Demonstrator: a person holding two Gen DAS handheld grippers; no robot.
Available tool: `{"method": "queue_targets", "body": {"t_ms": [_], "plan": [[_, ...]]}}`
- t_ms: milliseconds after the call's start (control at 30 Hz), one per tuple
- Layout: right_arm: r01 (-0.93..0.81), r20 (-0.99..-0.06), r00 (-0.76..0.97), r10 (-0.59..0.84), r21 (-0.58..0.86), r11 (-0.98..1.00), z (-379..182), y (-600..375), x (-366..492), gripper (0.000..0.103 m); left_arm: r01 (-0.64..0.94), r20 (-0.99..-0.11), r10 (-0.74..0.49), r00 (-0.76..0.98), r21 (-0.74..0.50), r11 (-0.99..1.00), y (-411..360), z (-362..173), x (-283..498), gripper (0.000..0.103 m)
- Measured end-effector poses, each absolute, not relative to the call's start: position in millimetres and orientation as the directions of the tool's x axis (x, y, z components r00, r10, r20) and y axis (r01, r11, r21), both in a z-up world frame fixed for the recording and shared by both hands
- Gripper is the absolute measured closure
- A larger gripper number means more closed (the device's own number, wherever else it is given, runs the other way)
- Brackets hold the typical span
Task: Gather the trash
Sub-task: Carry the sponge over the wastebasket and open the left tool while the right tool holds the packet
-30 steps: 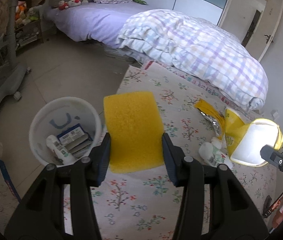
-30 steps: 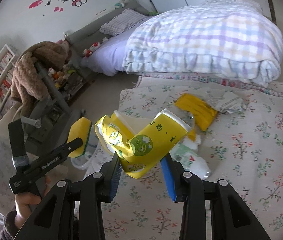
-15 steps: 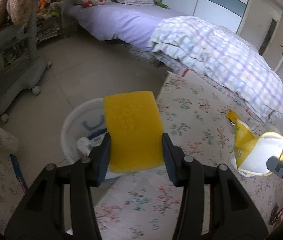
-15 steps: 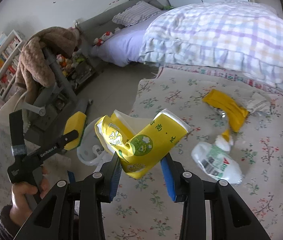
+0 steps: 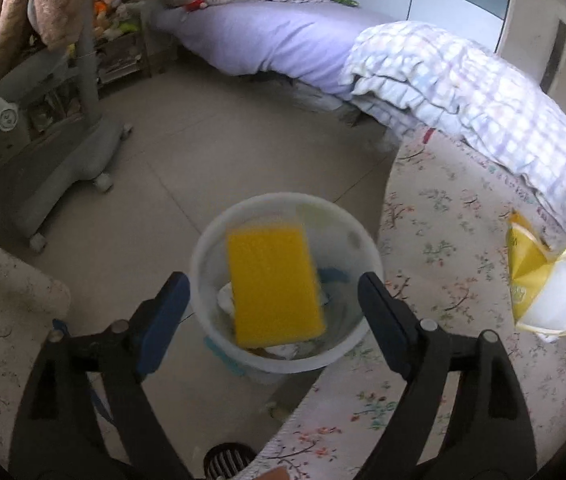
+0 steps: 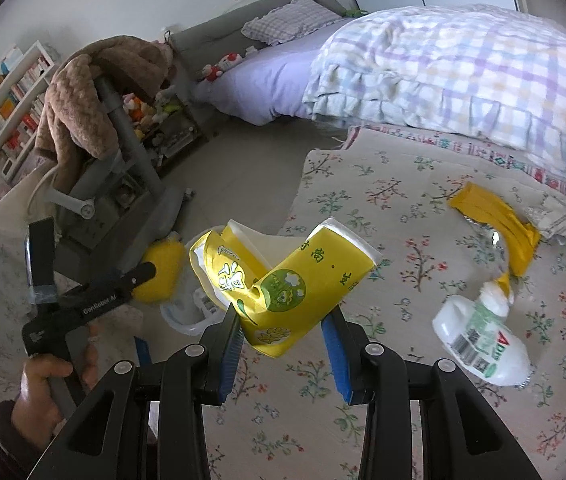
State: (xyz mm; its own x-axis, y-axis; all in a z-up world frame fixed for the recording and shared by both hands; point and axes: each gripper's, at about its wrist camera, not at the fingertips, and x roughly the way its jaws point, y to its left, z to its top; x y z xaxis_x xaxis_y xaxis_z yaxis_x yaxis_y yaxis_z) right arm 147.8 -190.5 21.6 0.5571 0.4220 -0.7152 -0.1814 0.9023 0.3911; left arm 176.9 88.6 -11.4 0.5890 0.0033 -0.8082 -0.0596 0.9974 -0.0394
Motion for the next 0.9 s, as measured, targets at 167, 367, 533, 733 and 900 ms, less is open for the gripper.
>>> {"method": "queue_targets", "body": {"t_ms": [167, 367, 533, 733, 900], "plan": [[-0.182, -0.731, 0.545, 0.411, 0.375, 0.909, 15, -178, 154, 0.064, -0.117, -0.834, 0.055, 0.549, -0.011, 0.993, 102, -13, 175, 0.006], [-0.183, -0.751, 0.51, 0.419, 0.381, 0.906, 1, -157, 170, 0.064, -0.176, -0.845, 0.1, 0.526, 0.006, 0.984, 122, -16, 171, 0.004], [-0.185, -0.756, 0.492, 0.432, 0.394, 0.9, -8, -130, 188, 0.064, -0.2, -0.851, 0.113, 0.512, 0.009, 0.98, 135, -17, 170, 0.004], [-0.182, -0.763, 0.473, 0.441, 0.405, 0.896, -17, -99, 211, 0.063, -0.222, -0.854, 0.117, 0.507, 0.001, 0.975, 149, -16, 166, 0.004], [-0.193, -0.751, 0.47, 0.464, 0.425, 0.884, -19, -80, 223, 0.061, -0.245, -0.855, 0.118, 0.505, -0.01, 0.97, 159, -16, 164, 0.004]]}}
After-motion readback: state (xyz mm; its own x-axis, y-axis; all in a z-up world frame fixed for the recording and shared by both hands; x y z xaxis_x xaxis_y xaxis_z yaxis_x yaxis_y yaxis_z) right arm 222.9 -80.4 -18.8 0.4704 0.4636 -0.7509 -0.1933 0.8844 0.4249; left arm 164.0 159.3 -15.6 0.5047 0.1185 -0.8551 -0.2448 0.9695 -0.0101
